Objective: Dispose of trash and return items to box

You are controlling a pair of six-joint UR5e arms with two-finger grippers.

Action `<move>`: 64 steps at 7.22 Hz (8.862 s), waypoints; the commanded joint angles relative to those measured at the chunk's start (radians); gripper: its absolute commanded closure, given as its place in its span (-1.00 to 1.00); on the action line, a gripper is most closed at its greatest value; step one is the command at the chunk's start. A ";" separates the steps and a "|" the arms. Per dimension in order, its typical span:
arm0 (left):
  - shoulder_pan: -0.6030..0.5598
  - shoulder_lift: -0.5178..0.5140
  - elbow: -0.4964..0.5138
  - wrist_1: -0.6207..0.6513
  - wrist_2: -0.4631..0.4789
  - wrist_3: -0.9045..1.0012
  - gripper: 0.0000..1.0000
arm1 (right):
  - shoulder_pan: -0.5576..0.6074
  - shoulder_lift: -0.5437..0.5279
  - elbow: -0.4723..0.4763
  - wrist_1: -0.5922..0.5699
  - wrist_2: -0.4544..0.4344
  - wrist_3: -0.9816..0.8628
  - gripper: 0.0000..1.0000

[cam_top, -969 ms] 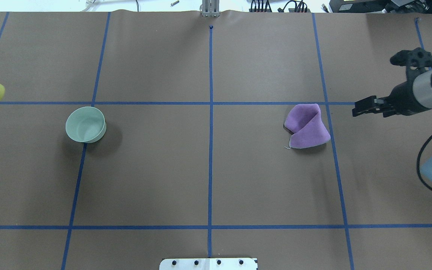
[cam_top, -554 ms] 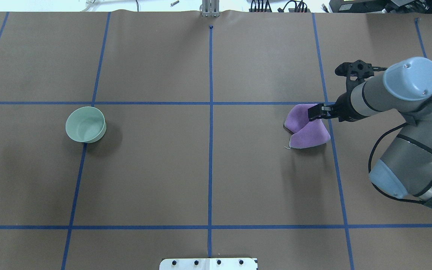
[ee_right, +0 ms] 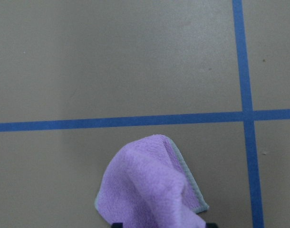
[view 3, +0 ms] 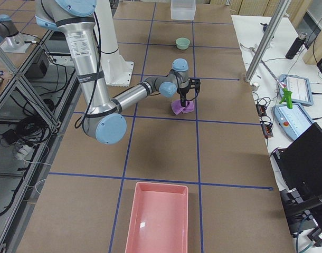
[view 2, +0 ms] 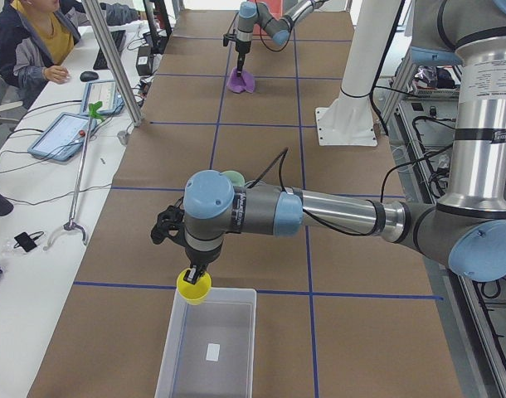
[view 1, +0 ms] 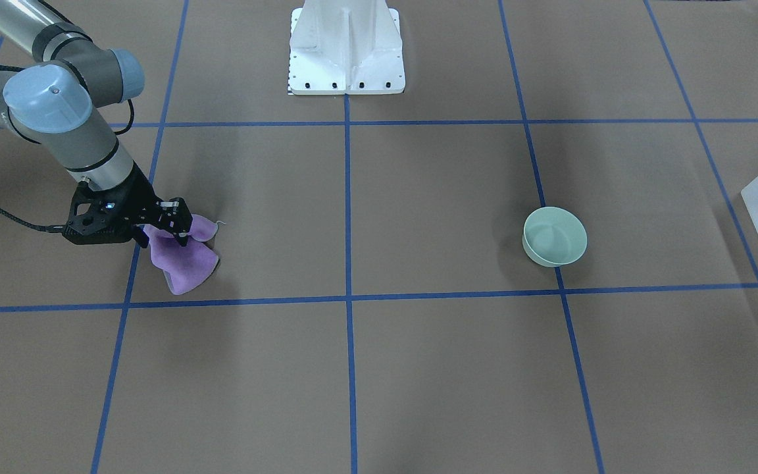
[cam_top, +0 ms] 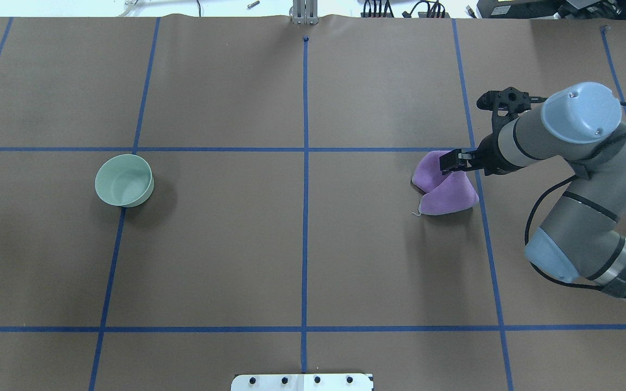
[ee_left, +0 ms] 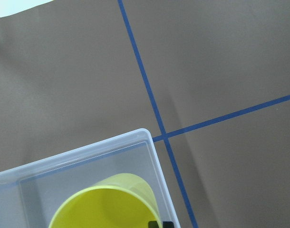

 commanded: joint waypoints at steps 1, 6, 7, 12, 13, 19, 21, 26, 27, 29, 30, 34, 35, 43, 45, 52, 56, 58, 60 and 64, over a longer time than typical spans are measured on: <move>-0.004 0.047 0.125 -0.075 0.003 0.032 1.00 | 0.002 -0.003 0.027 -0.001 0.017 0.015 1.00; 0.094 0.086 0.259 -0.281 0.003 -0.216 1.00 | 0.596 -0.295 0.334 -0.321 0.422 -0.527 1.00; 0.150 0.086 0.285 -0.366 0.003 -0.314 1.00 | 0.734 -0.398 0.363 -0.407 0.425 -0.789 1.00; 0.284 0.075 0.316 -0.488 0.003 -0.514 1.00 | 1.099 -0.416 0.090 -0.697 0.267 -1.600 1.00; 0.286 0.065 0.316 -0.488 0.005 -0.538 1.00 | 1.155 -0.369 0.003 -0.699 0.251 -1.703 1.00; 0.304 -0.009 0.052 -0.146 -0.046 -0.540 -0.97 | 1.155 -0.401 -0.249 -0.500 0.249 -1.744 0.72; 0.304 -0.079 -0.173 0.150 -0.041 -0.569 -0.97 | 1.154 -0.427 -0.321 -0.385 0.255 -1.740 -0.99; 0.763 -0.081 -0.128 -0.314 0.126 -1.367 -0.96 | 1.017 -0.412 -0.176 -0.253 0.366 -1.405 -1.00; 0.823 -0.096 -0.066 -0.396 0.166 -1.434 -0.96 | 0.929 -0.412 -0.084 -0.251 0.366 -1.258 -1.00; 0.876 -0.176 -0.018 -0.402 0.184 -1.529 -0.96 | 0.867 -0.416 0.011 -0.254 0.388 -1.113 -1.00; 0.897 -0.198 0.014 -0.403 0.206 -1.531 -0.96 | 0.861 -0.416 0.012 -0.254 0.402 -1.111 -1.00; 0.908 -0.230 0.063 -0.405 0.218 -1.551 0.99 | 0.832 -0.412 0.033 -0.253 0.404 -1.066 -1.00; 0.908 -0.232 0.056 -0.406 0.209 -1.554 1.00 | 0.832 -0.415 0.041 -0.253 0.404 -1.066 -1.00; 0.175 0.017 0.215 -0.356 -0.152 -0.462 1.00 | 0.695 -0.410 0.144 -0.248 0.395 -0.862 -1.00; 0.041 -0.040 0.457 -0.353 -0.139 -0.219 1.00 | 0.683 -0.402 0.140 -0.248 0.392 -0.862 -1.00; -0.027 -0.204 0.824 -0.380 -0.027 -0.279 1.00 | 0.674 -0.404 0.130 -0.249 0.390 -0.862 -1.00; -0.027 -0.172 0.823 -0.380 -0.027 -0.286 -0.95 | 0.668 -0.402 0.127 -0.248 0.390 -0.862 -1.00; -0.027 -0.169 0.769 -0.374 -0.033 -0.342 -0.97 | 0.666 -0.402 0.128 -0.248 0.390 -0.862 -1.00; -0.015 -0.086 0.465 -0.370 -0.062 -0.580 -0.97 | 0.642 -0.402 0.145 -0.216 0.393 -0.772 -1.00; 0.283 0.064 -0.139 -0.260 -0.006 -0.753 -0.97 | 0.628 -0.422 0.144 -0.133 0.387 -0.736 -1.00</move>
